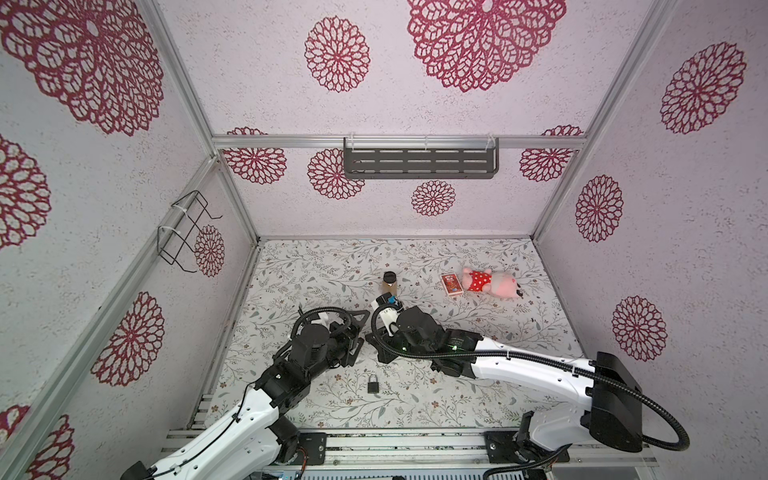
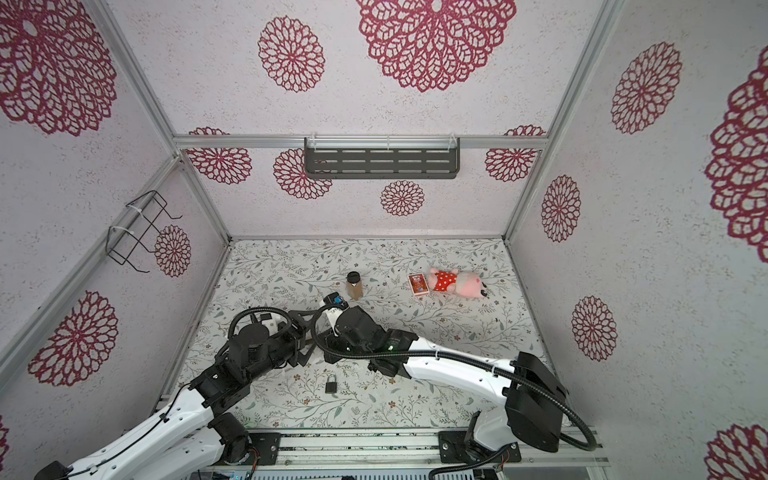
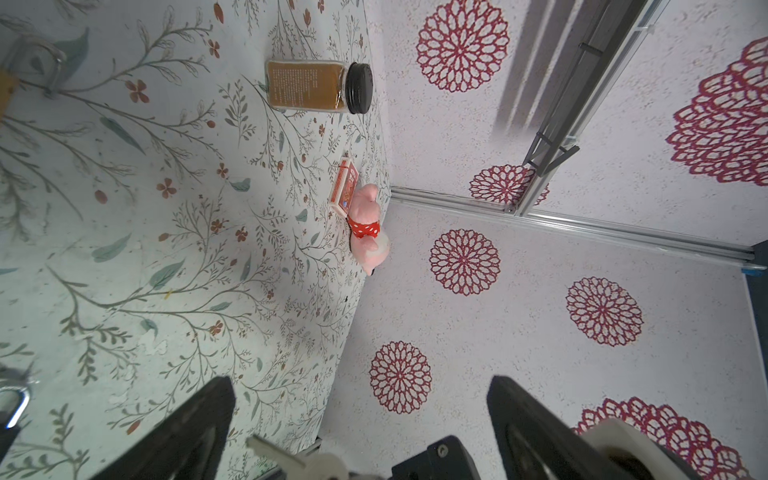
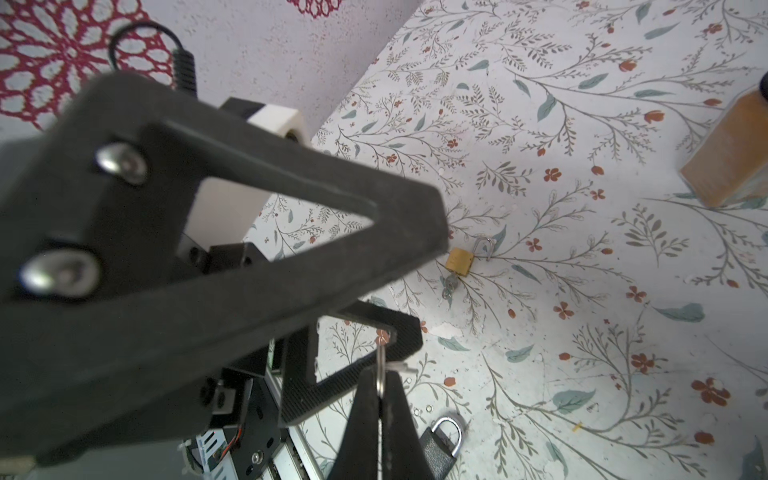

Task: Unlock with the key
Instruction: 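Lift the silver key with the right gripper while the left arm moves forward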

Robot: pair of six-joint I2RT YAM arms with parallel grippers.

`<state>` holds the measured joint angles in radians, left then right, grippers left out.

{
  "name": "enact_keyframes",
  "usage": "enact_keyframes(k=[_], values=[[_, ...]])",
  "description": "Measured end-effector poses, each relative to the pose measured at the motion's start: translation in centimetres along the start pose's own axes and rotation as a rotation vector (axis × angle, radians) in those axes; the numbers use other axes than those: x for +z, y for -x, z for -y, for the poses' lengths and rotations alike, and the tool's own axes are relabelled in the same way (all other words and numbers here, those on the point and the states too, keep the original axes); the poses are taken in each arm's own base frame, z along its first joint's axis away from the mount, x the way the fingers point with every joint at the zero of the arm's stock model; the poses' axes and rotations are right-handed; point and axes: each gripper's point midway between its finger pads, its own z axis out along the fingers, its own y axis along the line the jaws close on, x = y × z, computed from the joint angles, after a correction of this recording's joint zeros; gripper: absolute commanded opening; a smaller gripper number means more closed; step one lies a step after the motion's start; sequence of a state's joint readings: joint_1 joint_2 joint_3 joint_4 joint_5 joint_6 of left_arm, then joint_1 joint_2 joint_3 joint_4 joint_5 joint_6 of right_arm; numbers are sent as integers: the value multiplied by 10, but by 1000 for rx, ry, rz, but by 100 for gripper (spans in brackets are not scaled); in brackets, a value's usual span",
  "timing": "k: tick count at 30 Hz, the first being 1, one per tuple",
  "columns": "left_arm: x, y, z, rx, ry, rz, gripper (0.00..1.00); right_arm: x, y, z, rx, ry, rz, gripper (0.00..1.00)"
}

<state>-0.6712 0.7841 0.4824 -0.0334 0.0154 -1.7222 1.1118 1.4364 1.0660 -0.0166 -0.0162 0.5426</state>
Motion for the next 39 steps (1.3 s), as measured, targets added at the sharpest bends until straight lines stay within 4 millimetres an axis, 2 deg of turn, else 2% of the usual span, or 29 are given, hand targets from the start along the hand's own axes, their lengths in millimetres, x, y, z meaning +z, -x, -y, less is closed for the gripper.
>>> enact_keyframes(k=[8,12,18,21,23,25,34,39], values=[[4,-2,10,-43,-41,1,95,-2,16,-16,-2,74,46,0],[3,-1,15,-47,-63,11,94,1,14,-21,-3,101,35,0],[-1,4,21,-58,-88,41,85,1,11,-22,-4,111,25,0],[-4,7,24,-61,-102,58,75,-1,6,-18,-2,103,13,0],[-6,9,26,-60,-108,67,73,-1,4,-16,-1,100,6,0],[-8,10,26,-60,-112,76,68,-2,4,-15,1,98,6,0],[-10,14,25,-58,-97,97,39,-19,19,-19,1,111,52,0],[-10,14,24,-57,-88,100,25,-20,19,-12,2,91,47,0]])
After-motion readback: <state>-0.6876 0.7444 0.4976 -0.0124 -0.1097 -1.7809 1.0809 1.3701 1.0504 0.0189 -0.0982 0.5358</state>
